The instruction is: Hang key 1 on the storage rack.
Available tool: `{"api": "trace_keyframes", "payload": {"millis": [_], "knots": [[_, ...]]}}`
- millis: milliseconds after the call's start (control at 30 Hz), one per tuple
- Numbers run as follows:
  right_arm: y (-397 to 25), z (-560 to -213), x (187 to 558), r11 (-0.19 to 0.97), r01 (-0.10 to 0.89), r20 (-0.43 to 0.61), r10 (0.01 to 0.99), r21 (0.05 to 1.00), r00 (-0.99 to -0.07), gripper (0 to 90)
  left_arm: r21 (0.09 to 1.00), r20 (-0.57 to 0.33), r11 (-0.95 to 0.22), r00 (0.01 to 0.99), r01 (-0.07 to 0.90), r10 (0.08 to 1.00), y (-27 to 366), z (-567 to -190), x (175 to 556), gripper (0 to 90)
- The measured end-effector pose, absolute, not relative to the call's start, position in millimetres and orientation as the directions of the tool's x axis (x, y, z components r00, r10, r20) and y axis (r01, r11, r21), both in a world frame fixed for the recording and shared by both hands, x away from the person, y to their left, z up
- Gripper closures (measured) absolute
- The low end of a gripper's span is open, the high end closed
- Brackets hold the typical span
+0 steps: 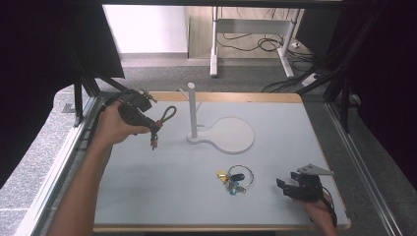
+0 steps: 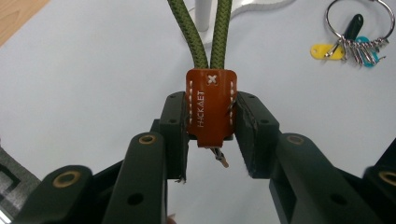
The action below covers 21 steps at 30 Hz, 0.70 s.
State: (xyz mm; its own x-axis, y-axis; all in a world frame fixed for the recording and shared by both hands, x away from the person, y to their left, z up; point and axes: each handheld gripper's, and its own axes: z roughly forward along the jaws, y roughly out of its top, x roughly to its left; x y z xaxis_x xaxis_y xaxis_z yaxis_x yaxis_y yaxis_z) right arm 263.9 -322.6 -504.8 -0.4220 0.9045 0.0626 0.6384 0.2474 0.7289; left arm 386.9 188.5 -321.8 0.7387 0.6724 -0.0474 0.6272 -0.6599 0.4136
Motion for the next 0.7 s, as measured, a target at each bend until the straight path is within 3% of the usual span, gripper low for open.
{"api": "trace_keyframes", "payload": {"millis": [700], "knots": [[-318.2, -510.4, 265.4, 0.276, 0.655, 0.045, 0.902, 0.704, -0.429, 33.2, 0.427, -0.039, -0.641, 0.721, 0.638, 0.692, 188.5, -307.0, 394.1, 66.0]]}}
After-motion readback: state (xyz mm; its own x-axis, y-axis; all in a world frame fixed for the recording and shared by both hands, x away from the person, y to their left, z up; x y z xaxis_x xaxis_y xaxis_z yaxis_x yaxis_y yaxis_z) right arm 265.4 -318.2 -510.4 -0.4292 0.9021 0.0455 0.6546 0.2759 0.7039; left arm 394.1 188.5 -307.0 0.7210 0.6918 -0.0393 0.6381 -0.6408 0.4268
